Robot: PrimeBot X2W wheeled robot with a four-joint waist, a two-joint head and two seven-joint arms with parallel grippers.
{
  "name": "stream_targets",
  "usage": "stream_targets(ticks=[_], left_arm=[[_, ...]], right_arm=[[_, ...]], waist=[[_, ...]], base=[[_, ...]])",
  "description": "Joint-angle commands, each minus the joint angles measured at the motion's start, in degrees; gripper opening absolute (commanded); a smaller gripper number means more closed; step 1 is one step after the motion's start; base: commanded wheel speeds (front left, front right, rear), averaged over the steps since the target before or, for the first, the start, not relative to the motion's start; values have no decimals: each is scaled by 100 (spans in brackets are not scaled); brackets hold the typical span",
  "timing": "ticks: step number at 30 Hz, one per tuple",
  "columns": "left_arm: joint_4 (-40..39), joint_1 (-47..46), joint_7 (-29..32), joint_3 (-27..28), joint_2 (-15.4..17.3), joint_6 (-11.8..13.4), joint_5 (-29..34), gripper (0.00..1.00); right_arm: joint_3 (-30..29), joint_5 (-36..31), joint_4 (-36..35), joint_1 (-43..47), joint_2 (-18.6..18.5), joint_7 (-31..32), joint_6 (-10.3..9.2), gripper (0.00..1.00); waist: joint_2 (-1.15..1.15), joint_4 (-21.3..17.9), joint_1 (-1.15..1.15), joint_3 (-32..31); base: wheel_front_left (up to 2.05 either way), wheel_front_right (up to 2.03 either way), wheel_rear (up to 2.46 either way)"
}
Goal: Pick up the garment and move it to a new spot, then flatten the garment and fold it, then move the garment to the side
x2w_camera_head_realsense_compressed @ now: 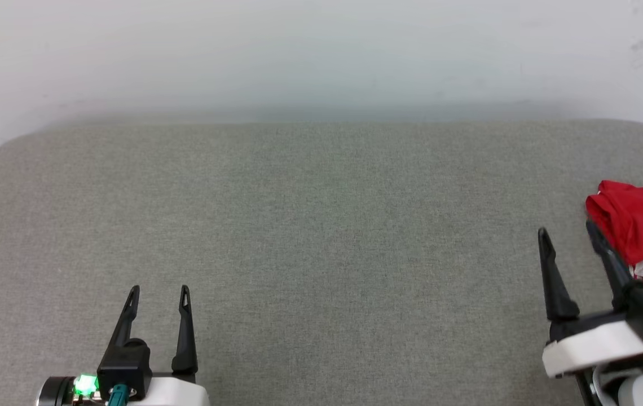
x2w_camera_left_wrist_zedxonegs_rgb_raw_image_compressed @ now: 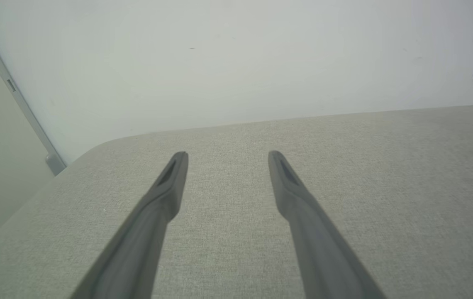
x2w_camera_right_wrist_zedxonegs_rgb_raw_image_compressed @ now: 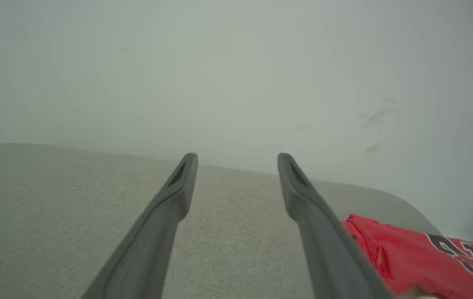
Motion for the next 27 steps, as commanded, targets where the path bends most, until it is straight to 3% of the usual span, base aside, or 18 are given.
stream_targets(ticks=[1,23,24,27], left_arm=[[10,100,-12,3,-27,6,-26,100],[32,327,-12,45,-52,-209,-132,100],[42,314,0,27,-44,-211,-120,0],[189,351,16,6,-71,-211,-155,0]], right_arm=[[-57,18,-10,224,67,-45,-9,100],[-151,101,-272,1240,410,-15,-9,100],[-154,107,-239,1163,383,-32,0,0],[-140,115,-93,1184,386,0,1,0]], waist=[[0,16,1,-98],[0,-9,1,-365],[0,-9,1,-366],[0,-10,1,-365]], base=[[0,0,0],[0,0,0],[0,0,0],[0,0,0]])
